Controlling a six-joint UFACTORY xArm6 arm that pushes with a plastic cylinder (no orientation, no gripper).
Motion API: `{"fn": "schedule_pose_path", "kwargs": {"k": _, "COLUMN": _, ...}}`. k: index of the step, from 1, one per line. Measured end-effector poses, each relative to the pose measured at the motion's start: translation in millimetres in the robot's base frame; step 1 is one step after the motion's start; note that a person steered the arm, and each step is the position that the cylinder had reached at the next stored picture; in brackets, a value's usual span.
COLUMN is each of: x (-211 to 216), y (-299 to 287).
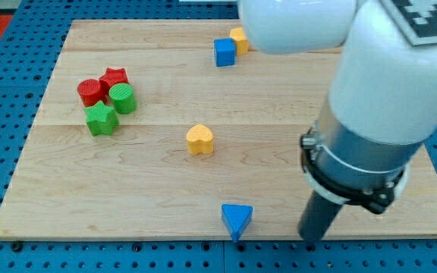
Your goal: Move the triangle and heart diagonal to each other
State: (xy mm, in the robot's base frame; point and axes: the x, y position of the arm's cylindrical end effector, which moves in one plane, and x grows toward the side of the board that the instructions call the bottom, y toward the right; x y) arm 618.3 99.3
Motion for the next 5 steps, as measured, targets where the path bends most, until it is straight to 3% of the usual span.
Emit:
{"fn": "schedule_pose_path", "kwargs": {"k": 3, "x": 0, "y": -158}}
{"fn": "schedule_pose_path", "kwargs": {"k": 4, "x": -17, "y": -174}}
{"fn": "schedule_pose_path", "kwargs": {"k": 5, "x": -34, "y": -140}}
